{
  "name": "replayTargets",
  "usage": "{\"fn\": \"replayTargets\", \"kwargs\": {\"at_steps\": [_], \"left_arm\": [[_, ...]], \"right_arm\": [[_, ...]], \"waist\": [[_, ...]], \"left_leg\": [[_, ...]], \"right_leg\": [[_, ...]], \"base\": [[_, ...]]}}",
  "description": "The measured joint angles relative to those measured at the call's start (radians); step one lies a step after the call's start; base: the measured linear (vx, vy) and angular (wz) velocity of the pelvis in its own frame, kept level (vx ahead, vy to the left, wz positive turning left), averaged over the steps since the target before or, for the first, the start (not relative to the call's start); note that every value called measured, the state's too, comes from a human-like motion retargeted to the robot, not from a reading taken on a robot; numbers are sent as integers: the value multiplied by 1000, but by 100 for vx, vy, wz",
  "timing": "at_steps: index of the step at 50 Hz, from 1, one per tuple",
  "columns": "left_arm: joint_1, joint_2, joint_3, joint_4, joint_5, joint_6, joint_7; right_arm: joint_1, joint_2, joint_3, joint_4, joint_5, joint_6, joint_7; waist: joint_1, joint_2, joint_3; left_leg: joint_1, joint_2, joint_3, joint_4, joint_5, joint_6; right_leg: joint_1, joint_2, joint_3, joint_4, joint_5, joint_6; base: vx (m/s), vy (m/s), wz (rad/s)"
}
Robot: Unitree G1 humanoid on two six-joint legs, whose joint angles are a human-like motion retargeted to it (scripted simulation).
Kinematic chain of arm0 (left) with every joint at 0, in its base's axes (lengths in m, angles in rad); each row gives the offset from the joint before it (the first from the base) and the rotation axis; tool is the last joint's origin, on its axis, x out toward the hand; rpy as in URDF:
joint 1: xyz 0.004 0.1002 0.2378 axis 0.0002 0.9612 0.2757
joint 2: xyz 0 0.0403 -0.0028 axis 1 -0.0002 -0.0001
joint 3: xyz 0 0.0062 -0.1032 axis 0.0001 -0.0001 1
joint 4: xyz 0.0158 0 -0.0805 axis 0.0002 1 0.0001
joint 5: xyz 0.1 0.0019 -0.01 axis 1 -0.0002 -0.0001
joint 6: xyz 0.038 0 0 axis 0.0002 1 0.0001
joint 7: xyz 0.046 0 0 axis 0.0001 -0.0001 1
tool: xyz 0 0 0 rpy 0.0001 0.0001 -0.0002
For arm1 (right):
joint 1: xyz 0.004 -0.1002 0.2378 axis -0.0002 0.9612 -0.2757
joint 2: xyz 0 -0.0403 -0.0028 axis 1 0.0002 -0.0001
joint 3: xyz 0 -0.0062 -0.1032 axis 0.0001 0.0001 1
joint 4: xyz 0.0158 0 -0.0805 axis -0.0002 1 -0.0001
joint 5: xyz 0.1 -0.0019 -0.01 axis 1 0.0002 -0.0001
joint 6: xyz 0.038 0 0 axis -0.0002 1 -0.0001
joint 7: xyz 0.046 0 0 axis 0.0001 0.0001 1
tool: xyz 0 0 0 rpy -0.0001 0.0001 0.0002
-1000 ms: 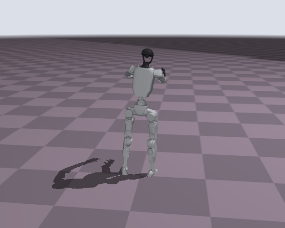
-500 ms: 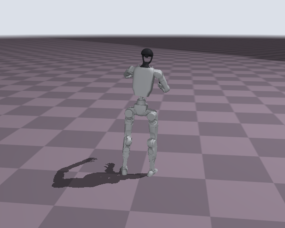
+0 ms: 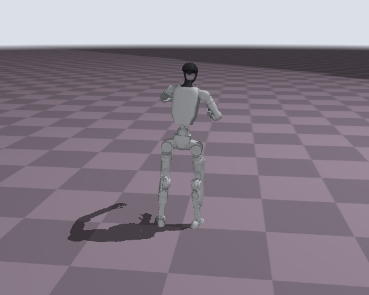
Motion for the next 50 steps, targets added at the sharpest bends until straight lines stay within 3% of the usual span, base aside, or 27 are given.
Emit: {"fn": "replayTargets", "kwargs": {"at_steps": [6,13,18,22,26,30,35,40,44,47,50], "left_arm": [[-18,-27,-28,13,-33,24,-24],[-86,-90,-107,116,-27,20,-31],[-103,-111,-119,189,-31,9,-43],[-94,-94,-89,178,-52,17,-32],[-70,-63,-35,111,-70,26,0],[-32,-11,26,8,-84,25,3],[29,28,72,-88,-72,10,-15],[10,-2,30,-72,-61,20,-37],[-41,-54,-34,13,-37,15,-50],[-76,-98,-74,84,-32,11,-53],[-95,-127,-92,133,-40,14,-48]], "right_arm": [[-258,71,68,161,10,38,-87],[-800,234,211,710,125,105,-135],[-943,331,146,987,107,141,-125],[-783,289,126,791,81,97,-130],[-459,150,154,404,12,50,-161],[-107,38,69,109,-17,20,-100],[40,18,-29,11,-17,-6,-40],[-306,35,86,188,-29,42,-84],[-672,136,185,579,-3,89,-118],[-851,227,177,864,67,118,-122],[-911,267,142,987,131,121,-119]], "waist": [[77,30,7],[178,67,-1],[173,65,-13],[128,45,-7],[82,21,8],[36,2,29],[13,-9,22],[61,21,20],[112,51,10],[141,66,-1],[146,69,-9]], "left_leg": [[37,3,29,-51,20,25],[33,24,83,-25,10,23],[34,19,80,-26,11,20],[40,5,51,-38,15,24],[41,-6,18,-47,18,30],[39,-11,-11,-52,20,27],[12,-12,-21,-14,1,26],[35,-12,4,-40,12,33],[32,0,37,-31,9,28],[27,12,51,-28,10,21],[21,17,50,-28,12,16]], "right_leg": [[5,22,40,-31,27,0],[2,54,89,-72,63,0],[13,50,87,-88,68,0],[25,32,61,-78,53,0],[29,13,31,-53,31,0],[24,0,5,-17,6,0],[-5,-17,-4,40,-21,-3],[5,-4,24,7,4,-3],[10,17,50,-38,34,0],[12,35,59,-67,53,0],[14,42,56,-82,61,0]], "base": [[-2,-3,-30],[-3,-5,-40],[1,1,4],[4,3,37],[4,2,42],[3,1,36],[1,0,10],[-1,1,-25],[-3,-2,-39],[-1,-3,-18],[0,0,0]]}}
